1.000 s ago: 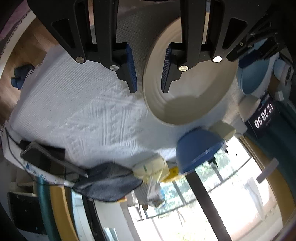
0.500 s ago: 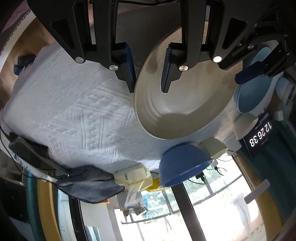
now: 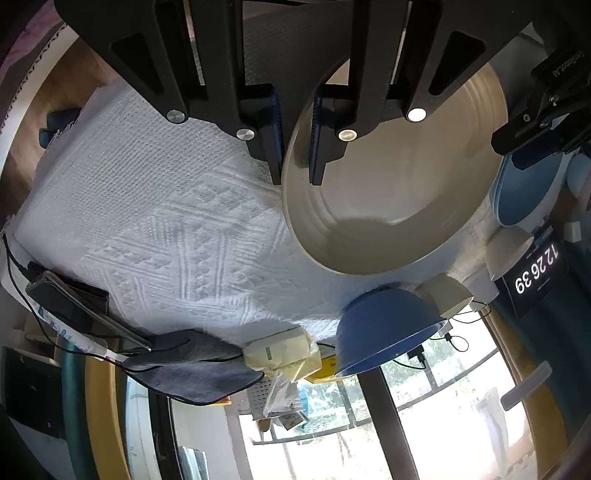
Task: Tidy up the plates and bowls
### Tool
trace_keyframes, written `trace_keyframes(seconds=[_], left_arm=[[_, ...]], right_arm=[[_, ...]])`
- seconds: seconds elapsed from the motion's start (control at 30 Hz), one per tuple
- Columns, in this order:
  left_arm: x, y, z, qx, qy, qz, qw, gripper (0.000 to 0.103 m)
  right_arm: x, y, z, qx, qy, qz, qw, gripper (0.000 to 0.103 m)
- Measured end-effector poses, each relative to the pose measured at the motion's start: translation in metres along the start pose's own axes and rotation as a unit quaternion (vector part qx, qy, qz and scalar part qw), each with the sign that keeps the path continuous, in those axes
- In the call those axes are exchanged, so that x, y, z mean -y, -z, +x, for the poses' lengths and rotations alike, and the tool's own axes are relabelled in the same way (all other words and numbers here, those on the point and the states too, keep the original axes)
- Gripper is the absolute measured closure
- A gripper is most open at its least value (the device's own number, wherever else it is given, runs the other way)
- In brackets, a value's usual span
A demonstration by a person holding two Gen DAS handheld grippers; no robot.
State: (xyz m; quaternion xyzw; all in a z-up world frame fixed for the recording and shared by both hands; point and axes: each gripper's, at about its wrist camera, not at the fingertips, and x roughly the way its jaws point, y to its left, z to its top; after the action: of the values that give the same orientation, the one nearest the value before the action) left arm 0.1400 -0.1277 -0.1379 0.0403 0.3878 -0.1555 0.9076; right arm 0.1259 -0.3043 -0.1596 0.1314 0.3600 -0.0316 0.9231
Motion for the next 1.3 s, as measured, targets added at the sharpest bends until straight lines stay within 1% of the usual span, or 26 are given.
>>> trace_keyframes(seconds=[0.17, 0.23, 0.3, 0.4, 0.47, 0.57, 0.67, 0.7, 0.97, 1.3], left_arm=[[-0.003, -0.001, 0.003, -0.002, 0.018, -0.014, 0.9997, 0.054], [-0.003, -0.002, 0.006, -0.005, 0.024, -0.018, 0.9995, 0.056], [-0.002, -0.003, 0.006, -0.005, 0.026, -0.016, 0.9995, 0.059], [0.002, -0.004, 0.007, -0.006, 0.027, -0.010, 0.9996, 0.060], [0.004, -0.004, 0.011, -0.014, 0.026, -0.008, 0.9995, 0.061], [0.001, -0.003, 0.020, -0.033, 0.030, -0.018, 0.9988, 0.066], [0.001, -0.001, 0.027, -0.048, 0.033, -0.018, 0.9981, 0.074], [0.001, 0.000, 0.028, -0.052, 0.033, -0.019, 0.9979, 0.075], [0.001, 0.001, 0.026, -0.049, 0.034, -0.020, 0.9980, 0.075], [-0.003, 0.001, 0.013, -0.028, 0.038, -0.024, 0.9986, 0.075]], right_arm=[[0.009, -0.002, -0.004, 0.004, 0.003, 0.012, 1.000, 0.090], [0.013, -0.002, -0.004, 0.005, 0.003, 0.016, 1.000, 0.090], [0.014, -0.002, -0.004, 0.005, 0.001, 0.017, 1.000, 0.090], [0.015, -0.001, -0.003, 0.008, -0.001, 0.016, 1.000, 0.090], [0.016, -0.001, -0.003, 0.009, -0.003, 0.016, 1.000, 0.090], [0.017, 0.000, -0.004, 0.008, -0.006, 0.018, 1.000, 0.090], [0.018, 0.000, -0.005, 0.008, -0.007, 0.016, 1.000, 0.090], [0.017, 0.000, -0.005, 0.008, -0.007, 0.015, 1.000, 0.090], [0.016, -0.001, -0.005, 0.007, -0.005, 0.013, 1.000, 0.090], [0.009, -0.005, -0.014, 0.013, -0.005, 0.006, 1.000, 0.090]])
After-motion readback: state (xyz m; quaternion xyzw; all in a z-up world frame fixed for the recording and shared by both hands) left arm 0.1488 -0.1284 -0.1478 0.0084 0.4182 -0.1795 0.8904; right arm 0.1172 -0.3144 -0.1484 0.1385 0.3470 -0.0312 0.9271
